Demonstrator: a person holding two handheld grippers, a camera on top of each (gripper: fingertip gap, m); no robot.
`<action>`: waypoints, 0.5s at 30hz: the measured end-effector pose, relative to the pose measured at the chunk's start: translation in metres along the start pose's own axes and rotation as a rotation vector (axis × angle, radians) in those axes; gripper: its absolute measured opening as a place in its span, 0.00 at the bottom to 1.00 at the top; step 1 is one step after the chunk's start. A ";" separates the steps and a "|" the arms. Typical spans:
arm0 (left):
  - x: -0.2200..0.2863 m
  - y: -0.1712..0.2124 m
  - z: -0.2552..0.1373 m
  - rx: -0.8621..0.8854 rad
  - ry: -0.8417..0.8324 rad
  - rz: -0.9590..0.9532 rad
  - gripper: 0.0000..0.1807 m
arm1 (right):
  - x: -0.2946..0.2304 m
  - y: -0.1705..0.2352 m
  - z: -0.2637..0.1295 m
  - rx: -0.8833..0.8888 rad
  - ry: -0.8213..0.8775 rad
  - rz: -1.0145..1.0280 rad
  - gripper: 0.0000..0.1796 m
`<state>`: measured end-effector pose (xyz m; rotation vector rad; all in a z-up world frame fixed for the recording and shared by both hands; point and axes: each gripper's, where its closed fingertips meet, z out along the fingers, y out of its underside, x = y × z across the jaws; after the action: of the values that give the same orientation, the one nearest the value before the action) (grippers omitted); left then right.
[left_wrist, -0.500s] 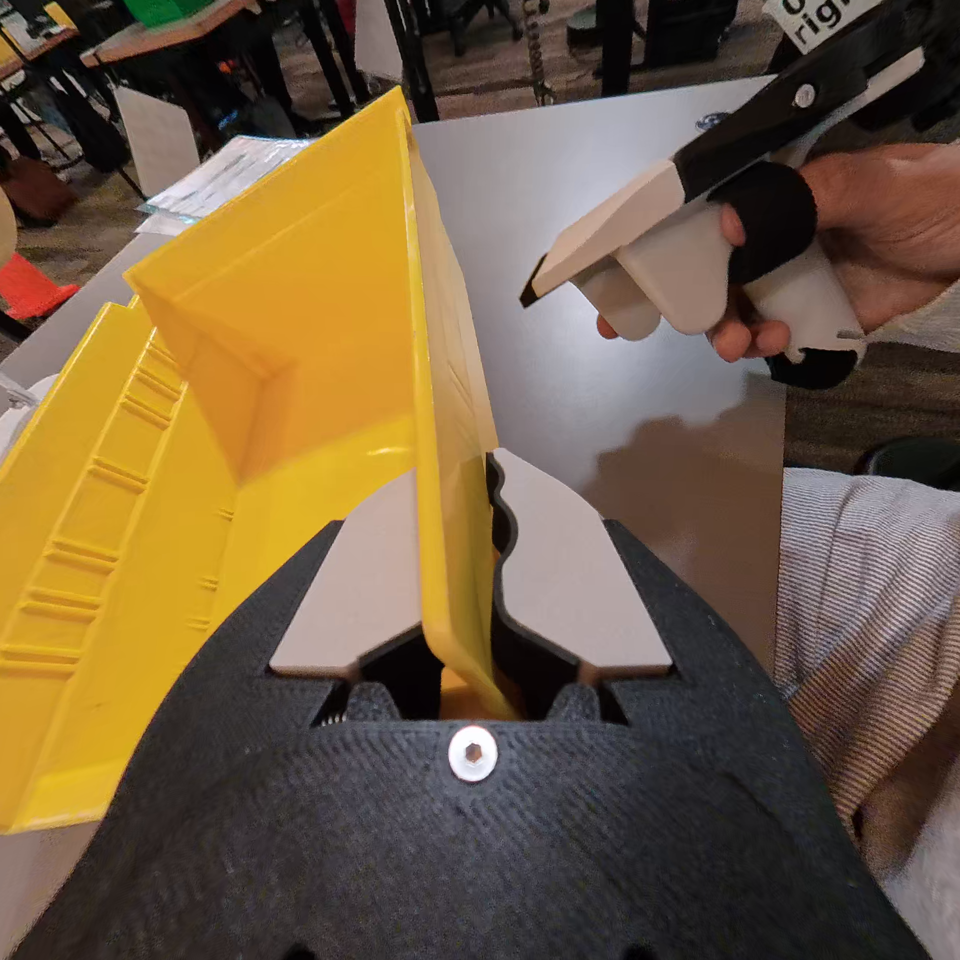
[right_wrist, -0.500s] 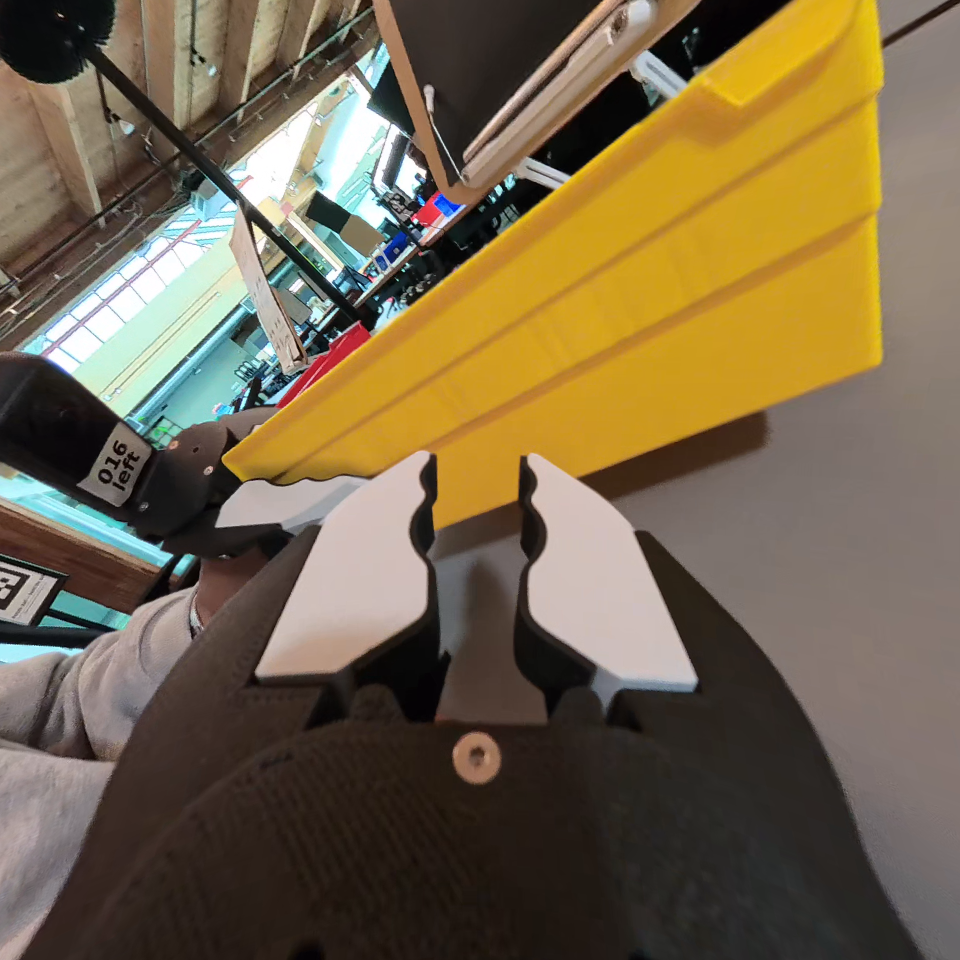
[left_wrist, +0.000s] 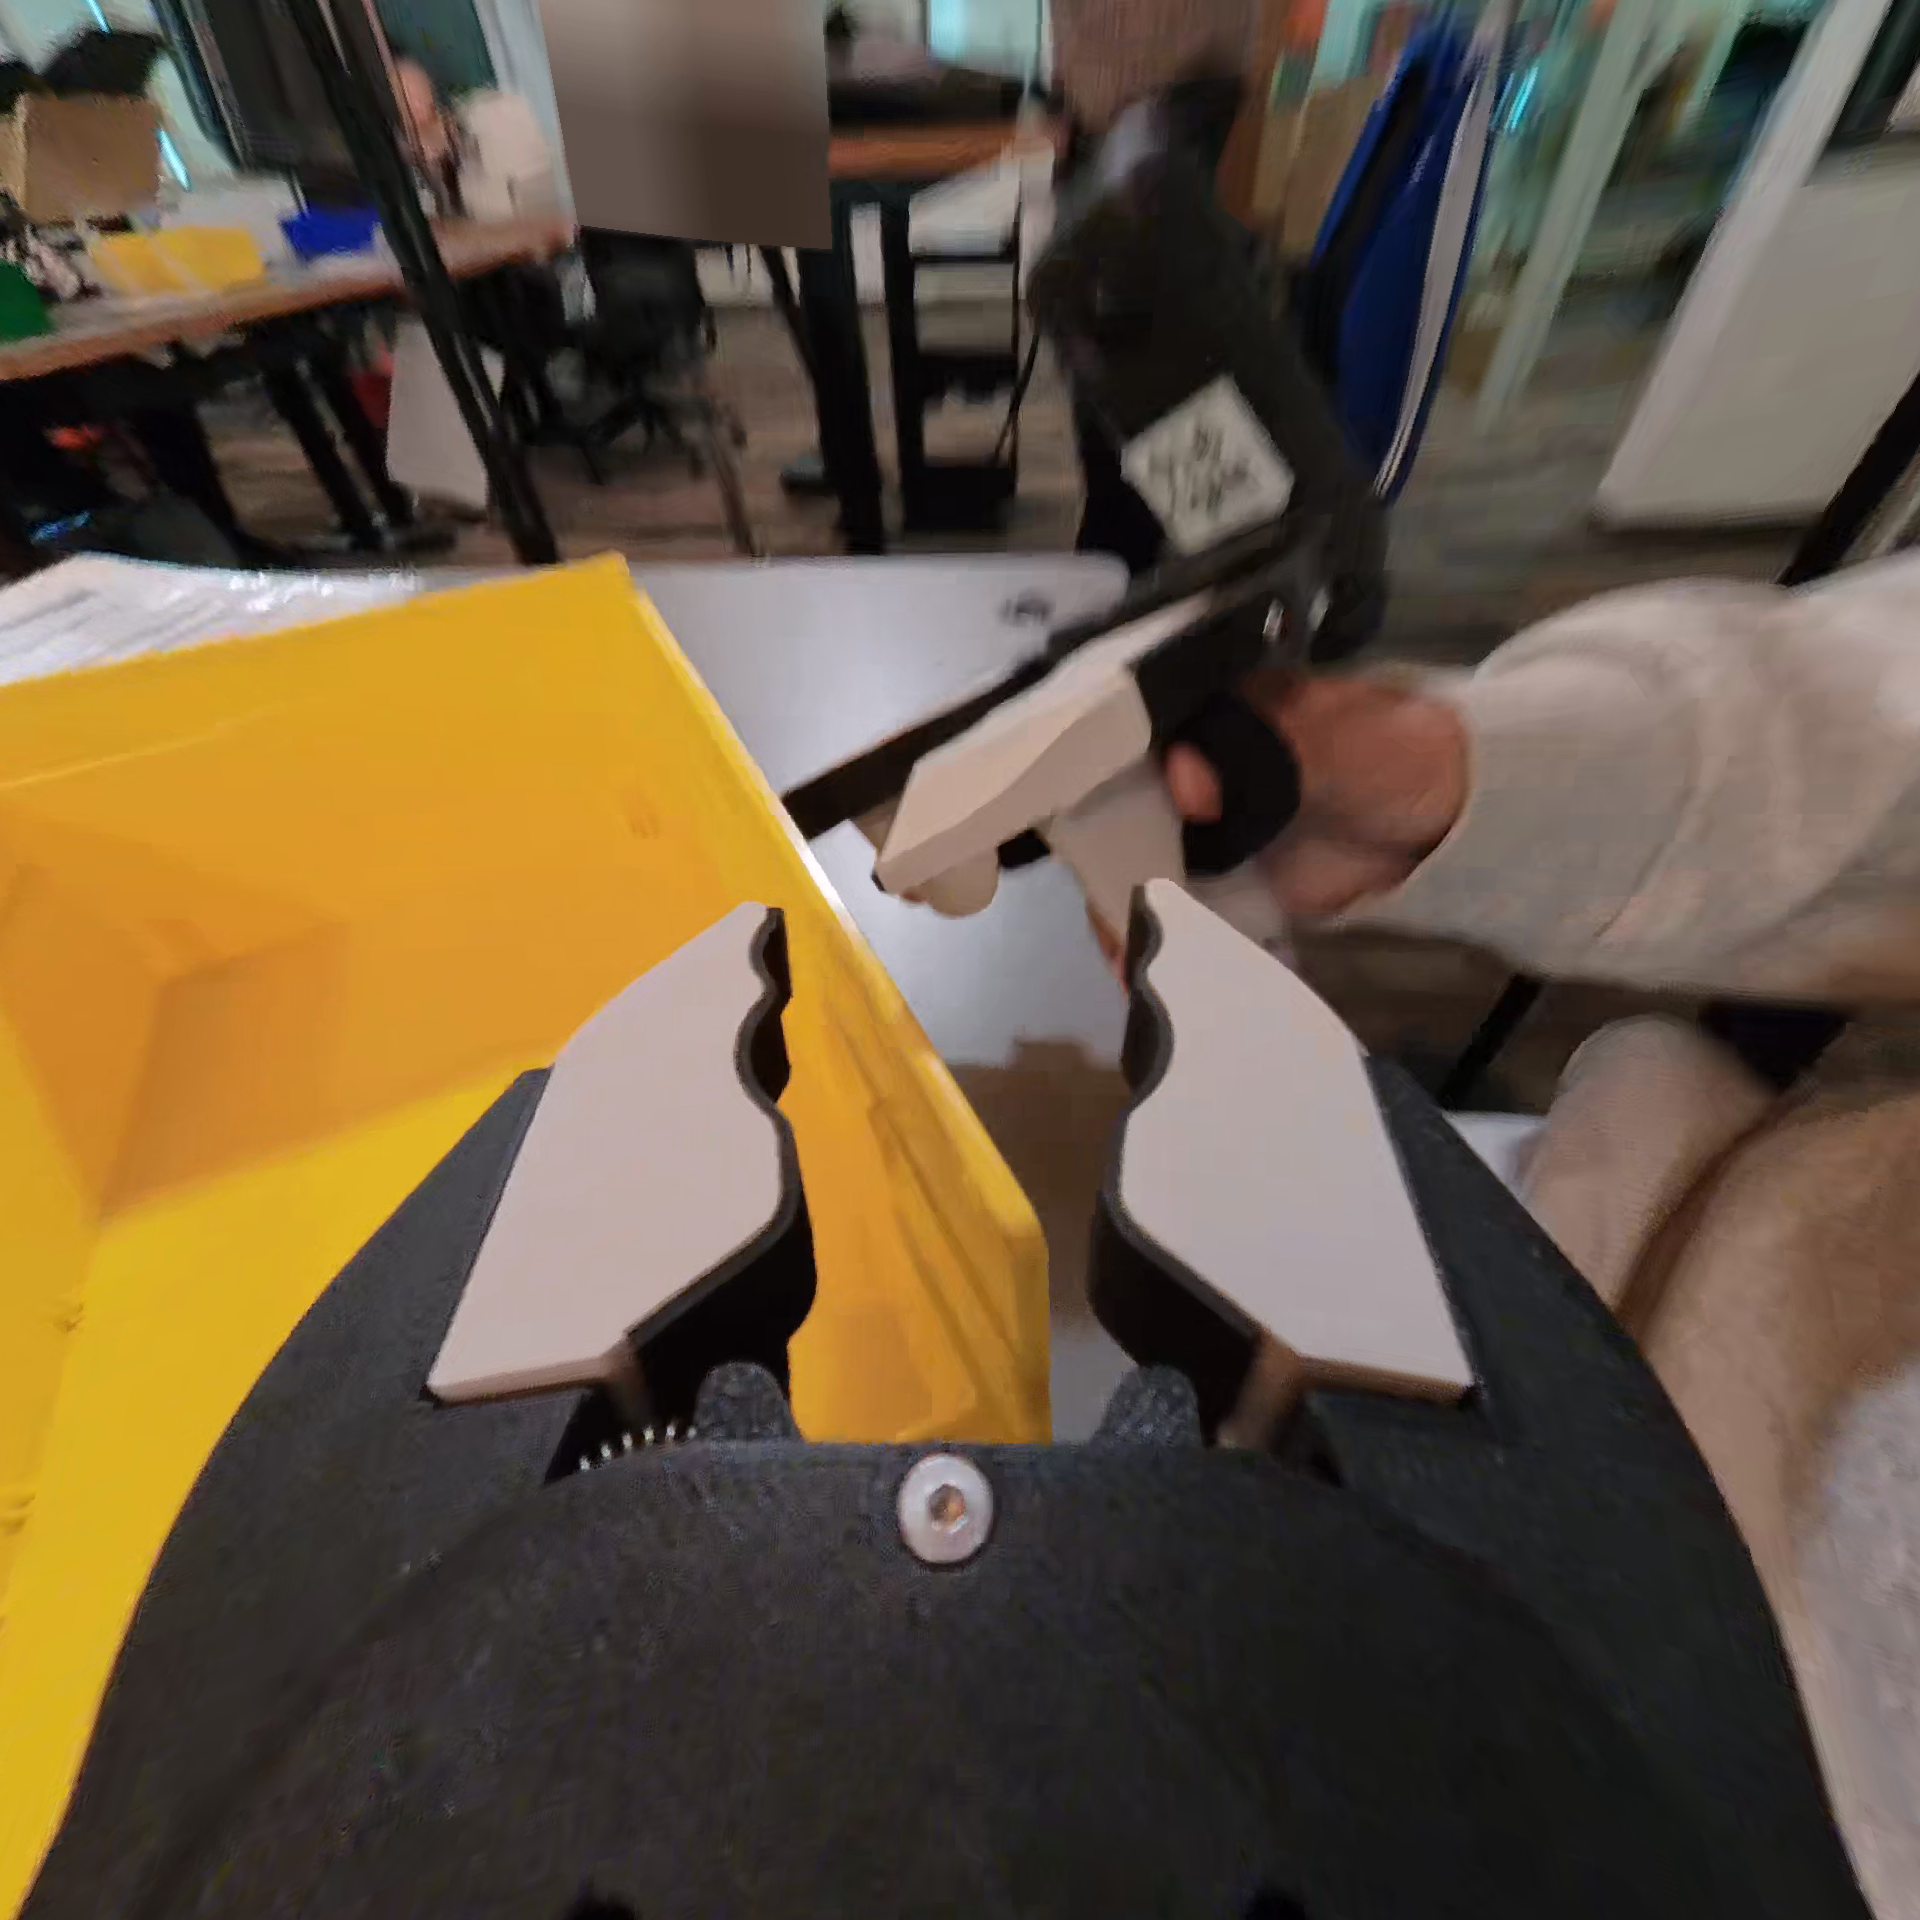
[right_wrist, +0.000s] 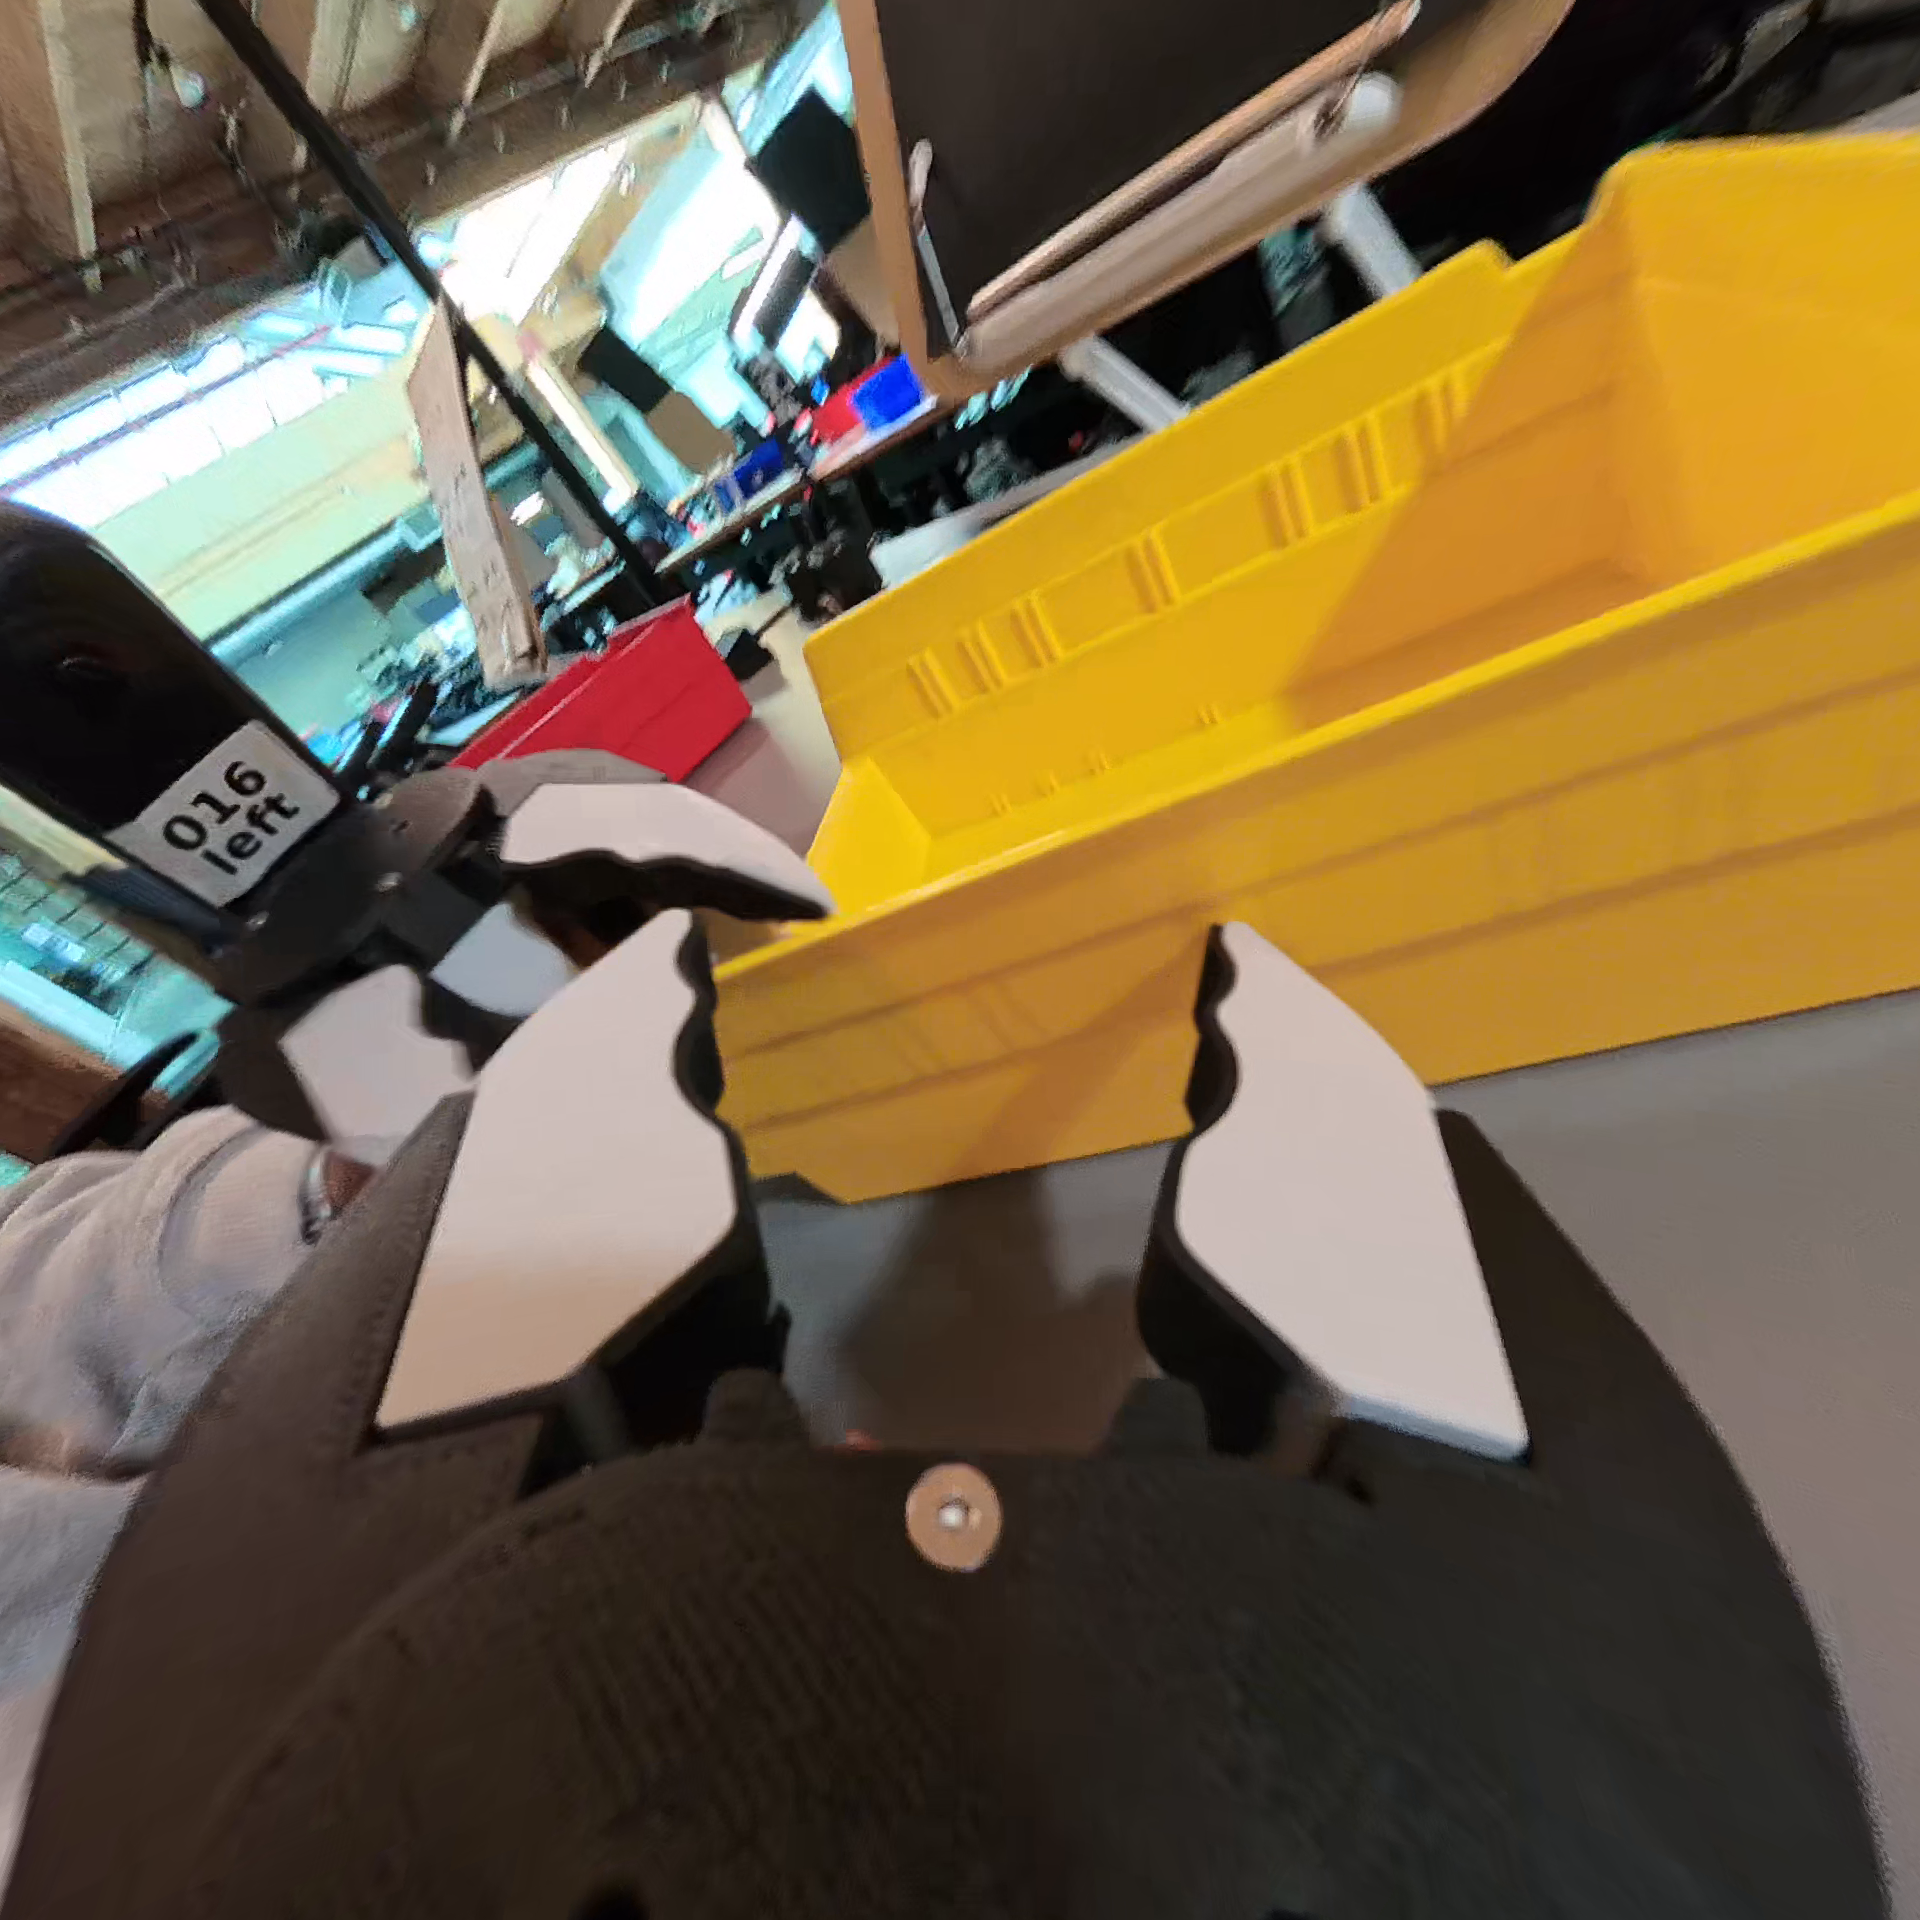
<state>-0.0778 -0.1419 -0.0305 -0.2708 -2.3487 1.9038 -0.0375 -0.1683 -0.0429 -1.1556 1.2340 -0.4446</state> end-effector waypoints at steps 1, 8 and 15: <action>-0.004 -0.011 -0.007 0.074 0.013 -0.056 0.38 | 0.005 -0.003 -0.001 0.027 0.023 -0.001 0.53; -0.126 -0.036 -0.119 0.457 -0.392 -0.344 0.47 | 0.006 -0.012 -0.008 0.060 0.058 -0.067 0.55; -0.182 0.035 -0.136 0.259 -0.471 -0.590 0.58 | -0.039 -0.009 0.006 0.090 0.117 -0.583 0.77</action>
<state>0.1294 -0.0419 -0.0309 0.8768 -2.0272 2.0535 -0.0424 -0.1379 -0.0169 -1.4219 0.9468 -1.0037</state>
